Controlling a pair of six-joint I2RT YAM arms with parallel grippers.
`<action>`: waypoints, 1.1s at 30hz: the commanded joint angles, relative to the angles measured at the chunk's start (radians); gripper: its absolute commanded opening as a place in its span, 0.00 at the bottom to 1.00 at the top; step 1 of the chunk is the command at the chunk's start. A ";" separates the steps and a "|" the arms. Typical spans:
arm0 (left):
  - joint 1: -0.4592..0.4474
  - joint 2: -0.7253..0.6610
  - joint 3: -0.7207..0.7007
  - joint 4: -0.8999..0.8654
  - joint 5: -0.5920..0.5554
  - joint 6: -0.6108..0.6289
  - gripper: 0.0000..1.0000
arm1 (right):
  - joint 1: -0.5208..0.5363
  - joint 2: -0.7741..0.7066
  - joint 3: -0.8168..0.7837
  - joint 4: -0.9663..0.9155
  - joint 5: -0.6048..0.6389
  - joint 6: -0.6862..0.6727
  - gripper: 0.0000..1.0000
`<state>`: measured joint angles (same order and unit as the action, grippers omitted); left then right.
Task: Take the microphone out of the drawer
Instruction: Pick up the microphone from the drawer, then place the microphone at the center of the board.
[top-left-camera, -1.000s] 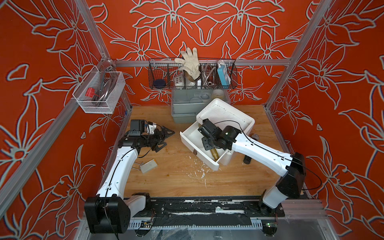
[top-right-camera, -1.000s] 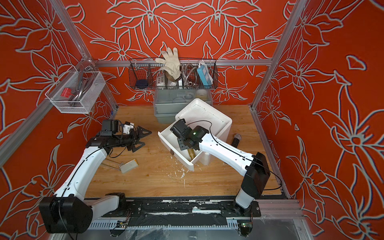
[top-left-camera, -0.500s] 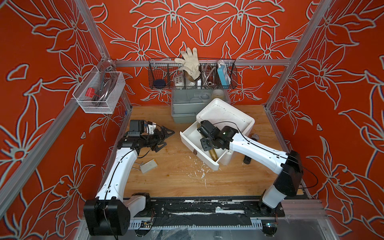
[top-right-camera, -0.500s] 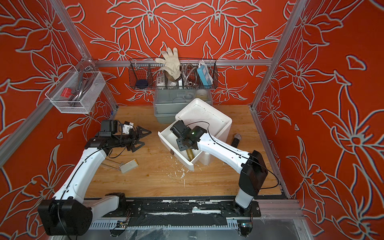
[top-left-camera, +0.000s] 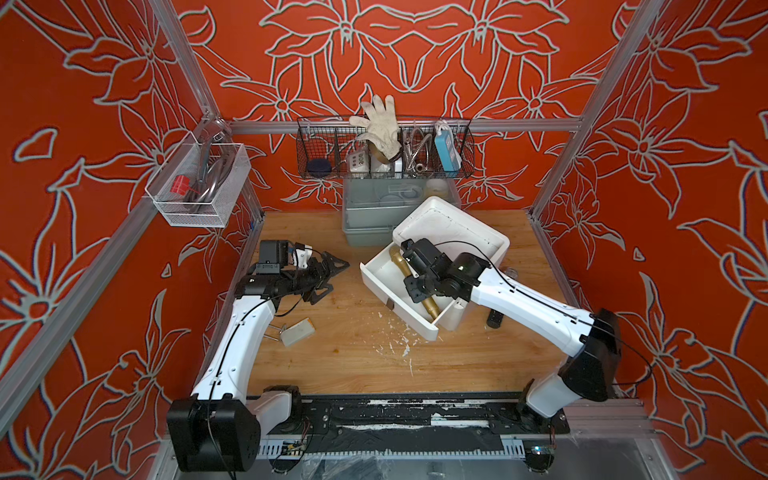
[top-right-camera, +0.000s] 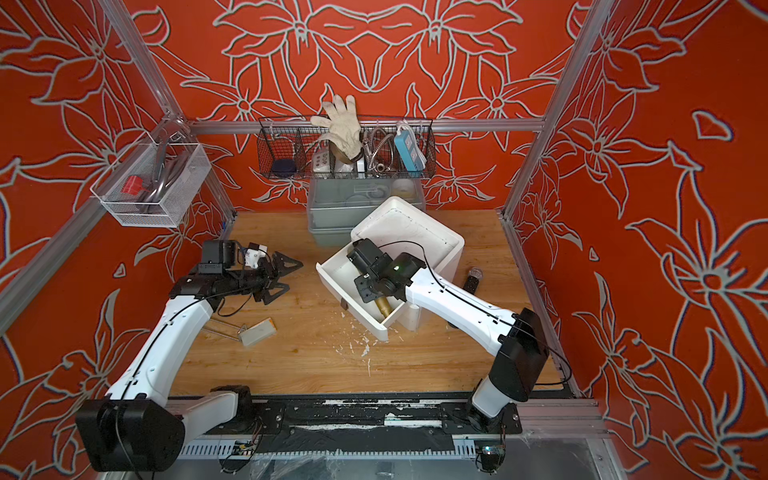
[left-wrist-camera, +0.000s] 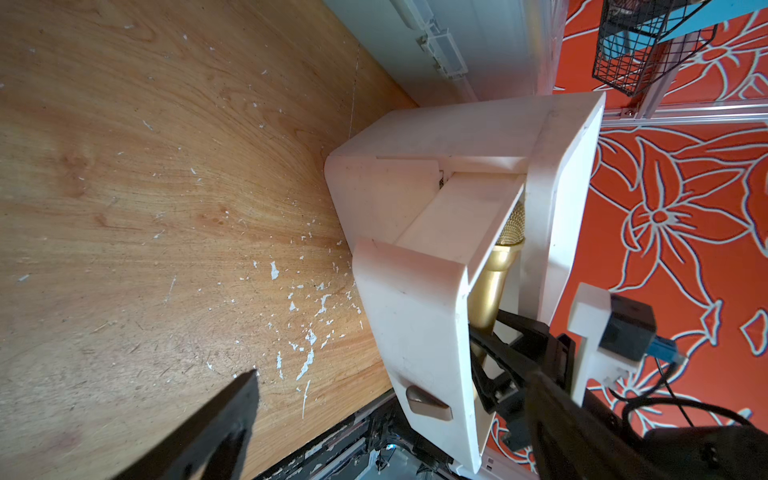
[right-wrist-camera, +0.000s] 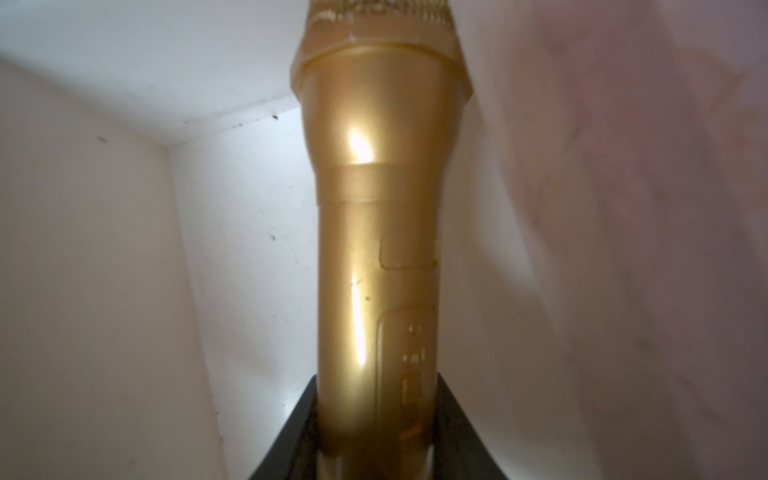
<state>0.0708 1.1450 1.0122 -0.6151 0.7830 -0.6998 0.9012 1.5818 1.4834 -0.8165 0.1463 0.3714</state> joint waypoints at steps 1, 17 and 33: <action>-0.006 -0.019 -0.014 0.014 0.013 0.000 0.98 | -0.004 -0.052 0.002 0.069 -0.062 -0.038 0.10; -0.007 -0.033 -0.037 0.020 0.050 0.005 0.99 | -0.033 -0.145 0.103 0.096 -0.023 -0.104 0.07; -0.065 -0.026 -0.038 0.069 0.082 0.000 1.00 | -0.402 -0.316 0.149 0.008 0.119 -0.200 0.07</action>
<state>0.0204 1.1320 0.9813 -0.5632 0.8513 -0.7036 0.5625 1.3083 1.6325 -0.7837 0.2028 0.2020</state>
